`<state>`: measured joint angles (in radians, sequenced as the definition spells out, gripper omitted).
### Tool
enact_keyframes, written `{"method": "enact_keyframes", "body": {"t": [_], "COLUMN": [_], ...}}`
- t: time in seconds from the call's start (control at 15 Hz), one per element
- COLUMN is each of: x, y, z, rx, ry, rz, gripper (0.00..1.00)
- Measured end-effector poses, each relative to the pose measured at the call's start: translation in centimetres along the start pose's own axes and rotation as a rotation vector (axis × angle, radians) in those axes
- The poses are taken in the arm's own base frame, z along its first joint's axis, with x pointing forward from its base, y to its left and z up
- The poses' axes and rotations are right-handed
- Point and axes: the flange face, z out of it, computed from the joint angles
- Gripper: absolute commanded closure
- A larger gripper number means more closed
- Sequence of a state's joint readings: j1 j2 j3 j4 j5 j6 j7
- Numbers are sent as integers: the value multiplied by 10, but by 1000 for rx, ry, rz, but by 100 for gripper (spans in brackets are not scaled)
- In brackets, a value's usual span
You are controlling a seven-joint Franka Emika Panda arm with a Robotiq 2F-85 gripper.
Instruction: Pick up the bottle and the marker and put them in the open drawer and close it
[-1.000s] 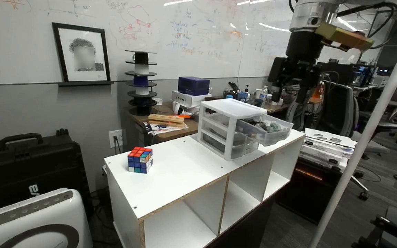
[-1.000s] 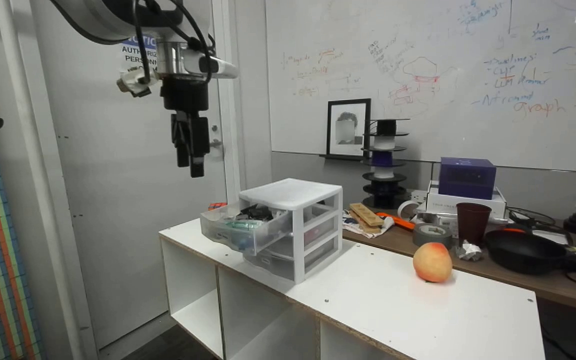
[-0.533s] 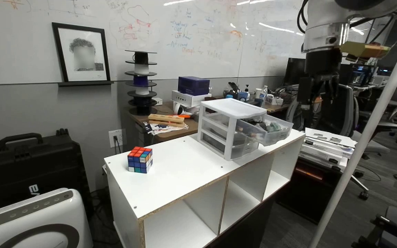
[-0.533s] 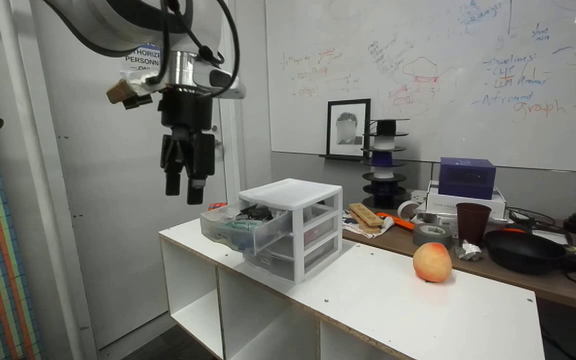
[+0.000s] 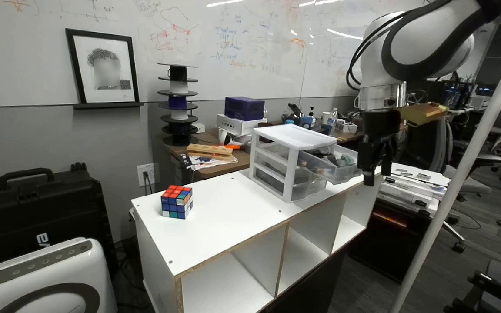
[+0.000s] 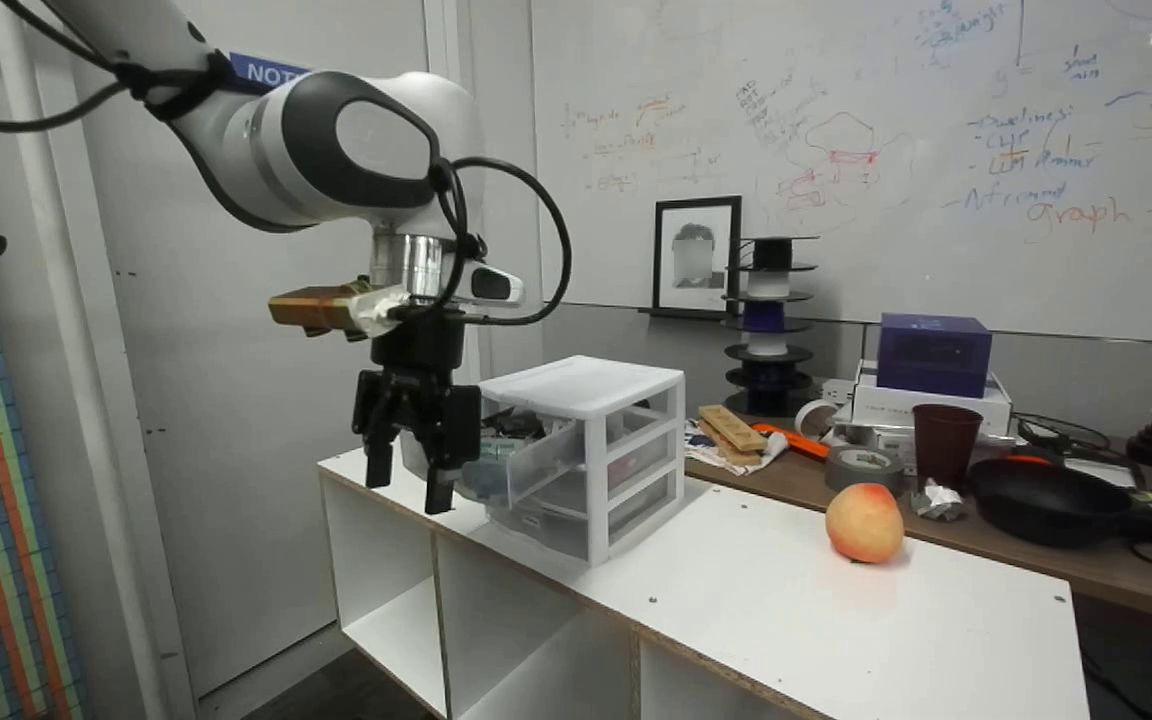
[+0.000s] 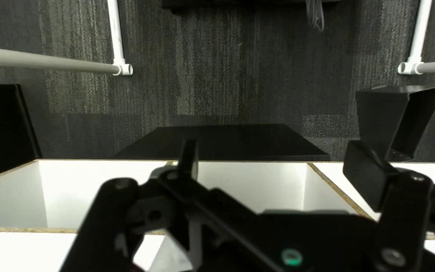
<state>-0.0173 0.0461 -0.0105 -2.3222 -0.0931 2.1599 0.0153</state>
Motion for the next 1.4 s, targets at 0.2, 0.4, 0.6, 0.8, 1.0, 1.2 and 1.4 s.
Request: {"method": "enact_keyframes", "body": {"t": [0.2, 0.4, 0.6, 0.8, 1.0, 1.2, 1.4], "x": [14, 21, 26, 32, 42, 55, 71], "y": [-18, -30, -32, -31, -25, -20, -14], "z": [6, -1, -9, -16, -19, -20, -20], "rx": [-34, -95, -115, -100, -82, -68, -54], "ry": [72, 157, 238, 307, 362, 403, 439], "rz": [-57, -98, -88, -48, 5, 56, 114], "gripper": [58, 81, 97, 100, 93, 93, 94]}}
